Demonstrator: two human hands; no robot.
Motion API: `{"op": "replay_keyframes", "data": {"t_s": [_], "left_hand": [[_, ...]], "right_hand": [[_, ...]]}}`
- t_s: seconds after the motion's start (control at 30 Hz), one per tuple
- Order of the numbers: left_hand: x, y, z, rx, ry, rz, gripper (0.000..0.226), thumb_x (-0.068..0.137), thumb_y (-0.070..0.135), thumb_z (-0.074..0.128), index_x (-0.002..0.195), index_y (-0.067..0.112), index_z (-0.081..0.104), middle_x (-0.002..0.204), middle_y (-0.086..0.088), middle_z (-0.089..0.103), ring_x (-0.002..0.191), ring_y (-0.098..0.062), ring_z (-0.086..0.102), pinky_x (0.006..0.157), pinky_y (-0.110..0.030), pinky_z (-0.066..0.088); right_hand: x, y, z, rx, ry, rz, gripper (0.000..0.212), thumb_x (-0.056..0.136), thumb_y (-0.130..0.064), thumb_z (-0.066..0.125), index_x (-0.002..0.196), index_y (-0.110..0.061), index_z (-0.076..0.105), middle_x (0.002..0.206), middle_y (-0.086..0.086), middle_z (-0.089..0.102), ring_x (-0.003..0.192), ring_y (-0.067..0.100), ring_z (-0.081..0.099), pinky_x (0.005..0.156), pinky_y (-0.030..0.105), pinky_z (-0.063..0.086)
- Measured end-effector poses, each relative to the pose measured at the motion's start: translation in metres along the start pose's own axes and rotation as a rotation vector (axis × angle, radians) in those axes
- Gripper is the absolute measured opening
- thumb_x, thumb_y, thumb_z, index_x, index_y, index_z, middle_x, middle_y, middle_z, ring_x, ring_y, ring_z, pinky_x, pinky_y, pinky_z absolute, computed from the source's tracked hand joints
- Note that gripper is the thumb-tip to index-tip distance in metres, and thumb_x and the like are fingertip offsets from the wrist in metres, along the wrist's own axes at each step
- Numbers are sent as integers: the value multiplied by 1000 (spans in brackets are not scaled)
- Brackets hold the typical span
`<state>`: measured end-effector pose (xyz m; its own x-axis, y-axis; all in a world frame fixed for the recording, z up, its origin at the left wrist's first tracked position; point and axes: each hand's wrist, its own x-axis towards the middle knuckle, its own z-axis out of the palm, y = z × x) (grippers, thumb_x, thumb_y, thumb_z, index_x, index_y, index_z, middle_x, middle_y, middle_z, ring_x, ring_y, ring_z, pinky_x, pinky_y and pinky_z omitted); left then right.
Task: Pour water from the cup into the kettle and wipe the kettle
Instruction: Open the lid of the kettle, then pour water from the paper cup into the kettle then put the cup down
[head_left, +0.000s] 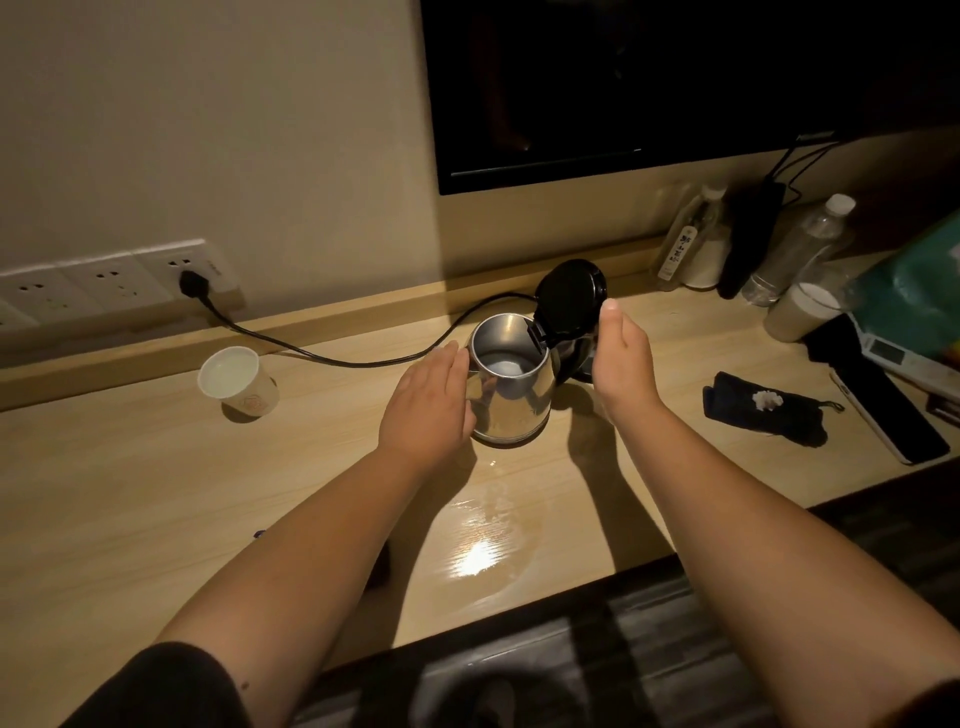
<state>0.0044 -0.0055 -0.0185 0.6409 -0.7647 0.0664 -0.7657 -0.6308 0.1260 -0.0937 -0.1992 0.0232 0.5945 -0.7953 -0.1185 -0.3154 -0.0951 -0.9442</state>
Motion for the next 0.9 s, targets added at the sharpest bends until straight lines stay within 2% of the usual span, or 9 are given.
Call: {"op": "replay_keyframes", "data": {"t_s": [0.07, 0.17, 0.2, 0.27, 0.33, 0.4, 0.6, 0.77, 0.9], "left_hand": [[-3, -3, -5, -1, -6, -13, 61, 95, 32, 47, 149, 16, 23, 156, -9, 26, 144, -25, 21, 116, -38, 17], [-16, -9, -11, -4, 0, -36, 62, 97, 35, 44, 150, 18, 19, 158, -8, 22, 145, -25, 17, 117, -37, 14], [-22, -12, -13, -4, 4, -42, 62, 97, 35, 43, 151, 18, 18, 158, -8, 20, 146, -24, 16, 117, -37, 12], [-34, -19, -17, -7, 8, -56, 62, 98, 36, 40, 152, 17, 16, 160, -7, 17, 146, -23, 13, 117, -35, 9], [-47, -28, -20, 0, 0, -81, 62, 99, 37, 38, 152, 17, 14, 160, -6, 16, 146, -22, 12, 117, -34, 6], [-59, -39, -23, 18, -13, -122, 62, 99, 38, 37, 152, 17, 14, 160, -6, 15, 146, -23, 13, 117, -35, 6], [-93, -73, -33, 83, -57, -221, 64, 97, 39, 32, 152, 13, 12, 160, -9, 15, 146, -24, 11, 120, -41, 8], [-119, -101, -38, 103, -62, -353, 66, 97, 44, 35, 152, 14, 12, 160, -7, 15, 147, -24, 10, 120, -42, 9], [-138, -125, -37, 114, -53, -415, 67, 96, 46, 37, 151, 13, 15, 158, -10, 21, 146, -25, 13, 119, -43, 10]], "right_hand": [[-4, -1, -2, -12, 14, -38, 39, 104, -44, 29, 94, -22, 59, 94, 1, 62, 93, 14, 58, 79, 33, 48], [-14, -2, -9, -84, 92, -126, 38, 104, -42, 33, 129, -25, 56, 122, -6, 59, 111, 8, 53, 89, 27, 45], [-19, -3, -11, -139, 136, -184, 39, 104, -38, 34, 135, -22, 52, 126, -5, 55, 113, 7, 50, 89, 23, 41], [-30, -6, -13, -295, 163, -371, 37, 103, -32, 38, 133, -15, 53, 121, 2, 54, 108, 10, 47, 84, 24, 38], [-45, -10, -7, -441, 72, -557, 39, 99, -33, 39, 124, -10, 59, 111, 8, 55, 102, 18, 48, 82, 31, 39], [-59, -13, 9, -574, -77, -645, 42, 95, -36, 39, 118, -10, 63, 107, 9, 57, 100, 24, 50, 83, 35, 40], [-90, -6, 79, -820, -410, -808, 51, 94, -41, 38, 127, -11, 61, 123, 11, 61, 116, 30, 53, 97, 46, 42], [-100, -2, 131, -997, -495, -865, 52, 96, -41, 53, 139, -12, 51, 143, 13, 52, 133, 31, 44, 108, 47, 36], [-106, -6, 162, -1046, -566, -869, 57, 99, -45, 46, 146, -13, 40, 153, 12, 41, 142, 30, 32, 116, 44, 25]]}}
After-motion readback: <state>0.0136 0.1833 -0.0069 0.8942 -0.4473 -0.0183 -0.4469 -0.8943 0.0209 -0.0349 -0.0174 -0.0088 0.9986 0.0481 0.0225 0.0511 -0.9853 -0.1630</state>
